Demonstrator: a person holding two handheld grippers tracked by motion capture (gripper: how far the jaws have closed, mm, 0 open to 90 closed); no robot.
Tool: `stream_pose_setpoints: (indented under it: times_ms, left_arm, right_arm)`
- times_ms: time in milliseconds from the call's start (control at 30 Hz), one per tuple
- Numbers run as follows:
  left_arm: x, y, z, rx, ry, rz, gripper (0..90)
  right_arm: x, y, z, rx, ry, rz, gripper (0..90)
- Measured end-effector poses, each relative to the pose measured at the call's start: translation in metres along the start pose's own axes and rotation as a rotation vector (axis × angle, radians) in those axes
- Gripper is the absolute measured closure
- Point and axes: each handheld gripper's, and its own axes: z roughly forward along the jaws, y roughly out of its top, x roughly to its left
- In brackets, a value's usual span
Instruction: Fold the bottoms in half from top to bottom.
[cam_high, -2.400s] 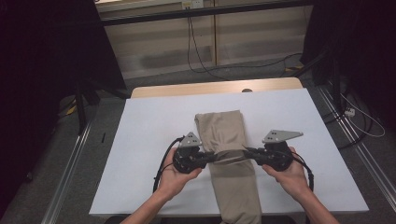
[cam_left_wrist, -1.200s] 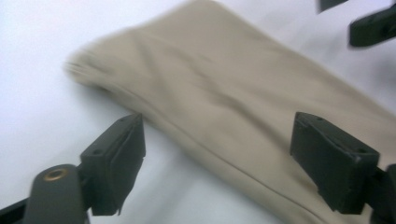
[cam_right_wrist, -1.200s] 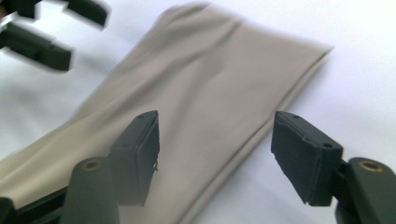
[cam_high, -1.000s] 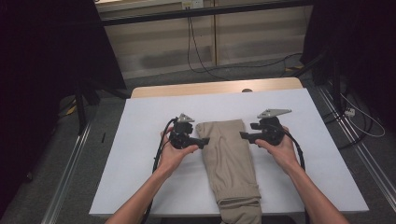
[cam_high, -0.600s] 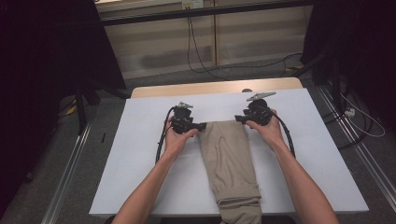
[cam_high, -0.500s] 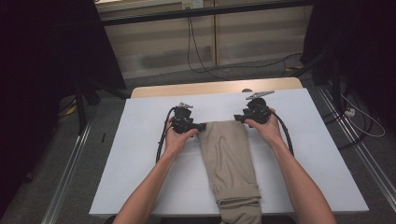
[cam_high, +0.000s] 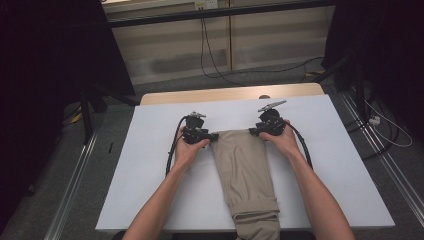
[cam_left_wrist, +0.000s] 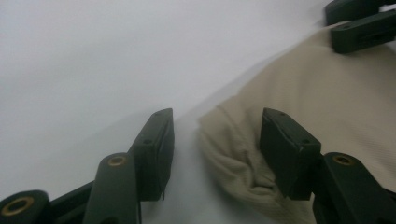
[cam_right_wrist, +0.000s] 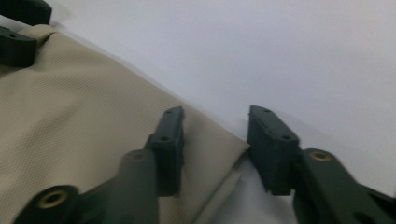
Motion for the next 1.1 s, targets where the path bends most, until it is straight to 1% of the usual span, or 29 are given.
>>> stream_pose_setpoints:
  times_ms: [33,67,100,133,167,200,233,267,300,333,367,400,433,467,500,533,567,600,633,767,833,867,967,1067,1100]
  left_arm:
    - [-0.001,-0.001,0.001,-0.003,-0.012,0.003,43.3]
    - [-0.004,-0.001,0.002,-0.005,-0.009,0.005,40.0]
    - [-0.005,-0.001,0.002,-0.006,-0.021,-0.009,39.5]
    - [-0.006,-0.001,0.002,-0.002,-0.045,-0.015,41.7]
    - [-0.009,-0.002,0.003,-0.005,-0.047,-0.003,46.6]
    - [-0.011,-0.003,0.003,-0.001,-0.032,0.018,51.2]
    - [-0.012,-0.003,0.003,0.006,-0.028,0.017,57.8]
    - [-0.013,-0.004,0.002,0.017,-0.062,0.001,65.5]
    - [-0.013,-0.005,0.002,0.015,-0.072,-0.003,75.6]
    - [-0.013,-0.007,0.001,0.007,-0.075,-0.006,77.0]
    - [-0.012,-0.007,0.0,0.007,-0.082,-0.019,79.2]
    - [-0.009,-0.007,-0.001,-0.011,-0.083,-0.044,80.3]
    - [-0.007,-0.007,-0.002,-0.021,-0.087,-0.058,80.9]
    - [-0.006,-0.005,-0.005,-0.046,-0.093,-0.077,81.4]
    - [-0.005,-0.003,-0.007,-0.066,-0.085,-0.078,81.8]
    - [-0.006,0.001,-0.011,-0.085,-0.078,-0.079,82.1]
    - [-0.007,0.004,-0.013,-0.092,-0.073,-0.072,82.3]
    - [-0.008,0.01,-0.017,-0.109,-0.056,-0.069,82.4]
    - [-0.008,0.014,-0.02,-0.122,-0.047,-0.067,82.5]
    - [-0.006,0.037,-0.035,-0.176,-0.021,-0.072,82.7]
    - [-0.006,0.049,-0.042,-0.202,-0.003,-0.065,82.7]
    - [-0.005,0.055,-0.045,-0.223,0.001,-0.064,82.7]
    - [0.0,0.072,-0.053,-0.243,0.023,-0.049,82.7]
    - [0.003,0.088,-0.058,-0.268,0.043,-0.054,82.7]
    - [0.005,0.093,-0.059,-0.267,0.053,-0.045,82.7]
  right_arm:
    - [0.0,0.0,-0.001,0.006,0.015,0.007,68.7]
    - [0.0,-0.001,-0.002,0.013,0.034,0.011,74.8]
    - [0.0,-0.001,-0.003,0.021,0.061,0.017,83.3]
    - [0.001,-0.001,-0.003,0.028,0.092,0.019,84.9]
    - [0.002,-0.002,-0.004,0.035,0.098,0.016,85.6]
    - [0.002,-0.002,-0.006,0.046,0.111,0.01,85.9]
    - [0.003,-0.002,-0.007,0.052,0.113,0.008,86.5]
    - [0.003,-0.002,-0.008,0.053,0.112,0.011,86.9]
    - [0.004,-0.003,-0.01,0.04,0.101,0.013,87.1]
    - [0.004,-0.003,-0.011,0.031,0.097,0.019,87.3]
    - [0.003,-0.004,-0.014,0.014,0.087,0.028,87.4]
    - [0.002,-0.004,-0.018,-0.01,0.088,0.038,87.5]
    - [0.001,-0.002,-0.022,-0.035,0.084,0.045,87.5]
    - [0.001,-0.001,-0.026,-0.051,0.079,0.044,87.6]
    - [0.0,0.001,-0.03,-0.074,0.077,0.05,87.7]
    - [0.0,0.004,-0.035,-0.097,0.077,0.052,87.7]
    - [0.0,0.008,-0.04,-0.121,0.072,0.052,87.7]
    - [0.001,0.011,-0.042,-0.134,0.068,0.05,87.7]
    - [0.002,0.016,-0.046,-0.15,0.06,0.045,87.7]
    - [0.0,0.034,-0.055,-0.197,0.038,0.048,87.7]
    - [-0.001,0.045,-0.061,-0.231,0.036,0.054,87.7]
    - [-0.001,0.05,-0.064,-0.244,0.028,0.054,87.7]
    - [-0.002,0.068,-0.07,-0.283,0.017,0.052,87.7]
    - [-0.003,0.083,-0.074,-0.309,0.012,0.051,87.7]
    - [-0.004,0.088,-0.075,-0.31,0.005,0.047,87.7]
